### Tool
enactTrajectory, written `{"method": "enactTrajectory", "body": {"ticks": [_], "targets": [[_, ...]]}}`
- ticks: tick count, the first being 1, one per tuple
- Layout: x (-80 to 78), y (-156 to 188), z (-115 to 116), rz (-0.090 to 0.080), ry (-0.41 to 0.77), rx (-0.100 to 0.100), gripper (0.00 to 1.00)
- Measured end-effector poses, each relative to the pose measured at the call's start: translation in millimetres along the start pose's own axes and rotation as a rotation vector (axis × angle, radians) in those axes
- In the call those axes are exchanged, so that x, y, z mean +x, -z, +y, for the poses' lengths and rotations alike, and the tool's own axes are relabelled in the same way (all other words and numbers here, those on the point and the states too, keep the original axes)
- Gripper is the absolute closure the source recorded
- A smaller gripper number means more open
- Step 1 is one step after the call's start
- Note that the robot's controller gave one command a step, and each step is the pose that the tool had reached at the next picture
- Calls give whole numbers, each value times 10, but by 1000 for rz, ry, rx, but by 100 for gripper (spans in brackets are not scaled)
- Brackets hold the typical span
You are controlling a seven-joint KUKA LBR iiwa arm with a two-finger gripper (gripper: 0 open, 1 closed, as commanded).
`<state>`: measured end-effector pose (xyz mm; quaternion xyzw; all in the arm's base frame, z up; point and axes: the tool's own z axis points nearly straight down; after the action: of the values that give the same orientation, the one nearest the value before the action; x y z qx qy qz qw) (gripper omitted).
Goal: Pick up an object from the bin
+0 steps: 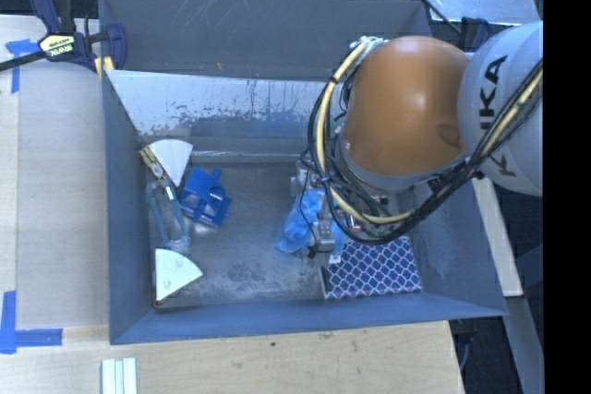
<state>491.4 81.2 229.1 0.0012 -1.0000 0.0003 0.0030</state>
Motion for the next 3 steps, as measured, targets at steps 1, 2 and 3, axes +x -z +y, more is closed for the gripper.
{"method": "enactTrajectory", "body": {"ticks": [1, 2, 3], "targets": [[-15, 46, -5, -9, -3, -1, 0], [-731, -1233, -723, -8, 214, 1, 0], [-691, -761, -913, -18, 240, 1, 0]]}}
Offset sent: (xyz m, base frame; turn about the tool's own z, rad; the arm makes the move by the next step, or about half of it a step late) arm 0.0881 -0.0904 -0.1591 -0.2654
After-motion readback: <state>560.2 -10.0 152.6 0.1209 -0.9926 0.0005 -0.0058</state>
